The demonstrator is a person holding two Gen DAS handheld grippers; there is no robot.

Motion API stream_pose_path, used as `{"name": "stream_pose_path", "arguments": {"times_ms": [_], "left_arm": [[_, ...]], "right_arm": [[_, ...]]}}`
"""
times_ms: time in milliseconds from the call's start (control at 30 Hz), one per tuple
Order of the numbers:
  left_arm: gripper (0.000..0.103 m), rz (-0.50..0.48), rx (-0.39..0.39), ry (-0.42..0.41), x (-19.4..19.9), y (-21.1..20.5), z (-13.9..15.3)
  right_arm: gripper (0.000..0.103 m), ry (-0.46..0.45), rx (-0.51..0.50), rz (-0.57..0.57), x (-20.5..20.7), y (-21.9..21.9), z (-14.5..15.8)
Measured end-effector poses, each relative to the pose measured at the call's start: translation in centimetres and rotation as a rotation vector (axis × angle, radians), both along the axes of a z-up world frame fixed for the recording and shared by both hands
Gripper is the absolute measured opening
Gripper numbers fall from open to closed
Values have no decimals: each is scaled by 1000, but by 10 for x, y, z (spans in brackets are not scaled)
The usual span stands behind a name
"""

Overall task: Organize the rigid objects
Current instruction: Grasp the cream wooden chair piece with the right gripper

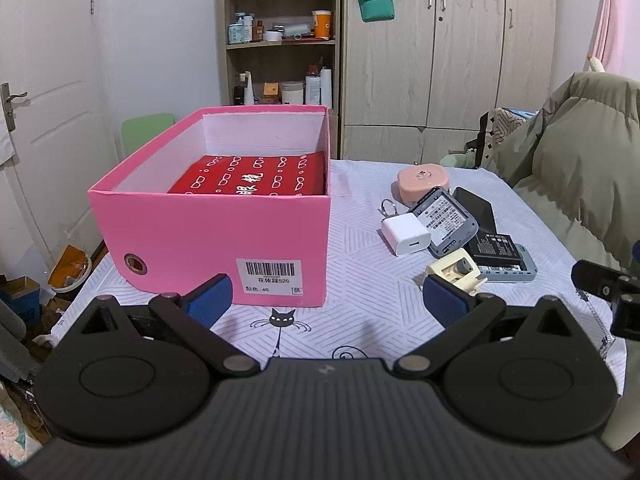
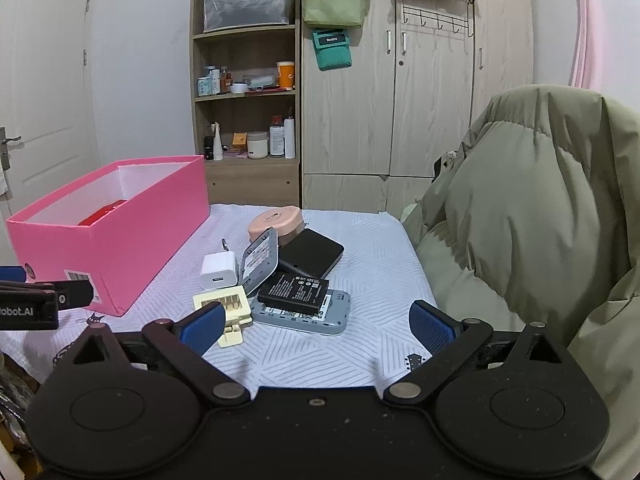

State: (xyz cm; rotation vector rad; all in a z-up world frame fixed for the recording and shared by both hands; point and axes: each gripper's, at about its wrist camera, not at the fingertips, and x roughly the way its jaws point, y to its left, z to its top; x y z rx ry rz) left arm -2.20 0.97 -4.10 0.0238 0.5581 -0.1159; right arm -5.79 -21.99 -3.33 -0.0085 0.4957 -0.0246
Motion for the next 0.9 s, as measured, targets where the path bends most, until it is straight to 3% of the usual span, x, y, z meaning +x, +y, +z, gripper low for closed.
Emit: {"name": "stream_pose_path", "arguments": {"times_ms": [167, 233, 433, 567, 667, 800, 900], "left_arm": [[103, -90, -27, 29, 5, 6, 10], [103, -168, -26, 57, 10, 11, 18], [101, -271, 78, 102, 26, 35, 50], [100, -307, 94, 208, 45, 49, 61], [100, -298, 102, 250, 57, 60, 68], [100, -231, 134, 222, 66, 79, 84], [100, -200, 167, 201, 74, 88, 95]], "right_arm": [[100, -149, 16, 79, -6, -8, -7], [100, -162, 21, 113, 1, -11, -10], [100, -46, 66, 176, 34, -23, -23], [100, 22, 62, 270, 48, -11, -30], [99, 55, 45, 360, 57, 2, -33], [95, 101, 29, 457, 71, 16, -33], [71, 141, 9, 504, 84, 23, -35]]}}
